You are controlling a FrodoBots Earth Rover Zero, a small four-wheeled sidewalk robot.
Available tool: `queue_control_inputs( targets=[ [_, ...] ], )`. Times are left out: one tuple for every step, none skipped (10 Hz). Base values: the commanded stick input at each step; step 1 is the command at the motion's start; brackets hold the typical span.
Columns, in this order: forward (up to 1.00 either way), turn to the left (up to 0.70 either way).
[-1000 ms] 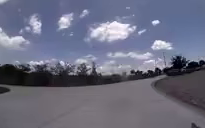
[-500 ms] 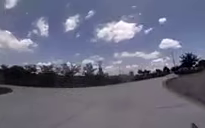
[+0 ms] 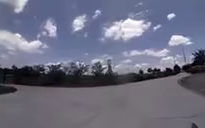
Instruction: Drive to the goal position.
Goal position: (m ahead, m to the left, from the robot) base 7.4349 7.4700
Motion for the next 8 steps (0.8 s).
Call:
queue_control_inputs(
  targets=[
    [0.85,0.17],
    [0.85,0.34],
    [0.85,0.33],
    [0.85,0.19],
    [0.85,0.0],
    [0.85,0.0],
    [0.85,0.0],
    [0.85,0.0]
  ],
)
